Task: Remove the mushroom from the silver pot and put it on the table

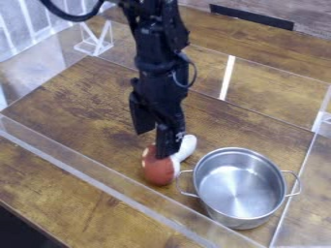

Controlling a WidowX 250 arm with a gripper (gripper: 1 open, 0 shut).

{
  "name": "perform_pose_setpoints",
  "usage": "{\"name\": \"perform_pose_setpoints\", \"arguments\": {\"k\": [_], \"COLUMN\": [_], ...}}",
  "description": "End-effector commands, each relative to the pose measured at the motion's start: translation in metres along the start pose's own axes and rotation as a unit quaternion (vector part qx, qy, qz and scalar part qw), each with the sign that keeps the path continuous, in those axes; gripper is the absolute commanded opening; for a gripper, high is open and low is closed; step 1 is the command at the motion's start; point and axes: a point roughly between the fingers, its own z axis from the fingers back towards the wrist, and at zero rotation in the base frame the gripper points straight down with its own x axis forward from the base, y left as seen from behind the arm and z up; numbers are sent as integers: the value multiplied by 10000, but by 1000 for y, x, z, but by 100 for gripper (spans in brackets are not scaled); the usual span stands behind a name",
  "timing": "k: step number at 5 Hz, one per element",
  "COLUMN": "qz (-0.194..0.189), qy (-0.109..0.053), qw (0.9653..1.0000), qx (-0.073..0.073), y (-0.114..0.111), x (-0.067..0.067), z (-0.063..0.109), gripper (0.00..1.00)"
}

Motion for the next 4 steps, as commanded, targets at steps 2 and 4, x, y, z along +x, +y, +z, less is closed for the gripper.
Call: {"name": "perform_pose_setpoints", "arguments": {"k": [2,4], "qz": [-76,-348], "qy": [-423,-403], "qw": [9987,9984], "qx": [288,210], "y": [5,16], "x": [16,22], "z": [35,20], "gripper": [100,100]}}
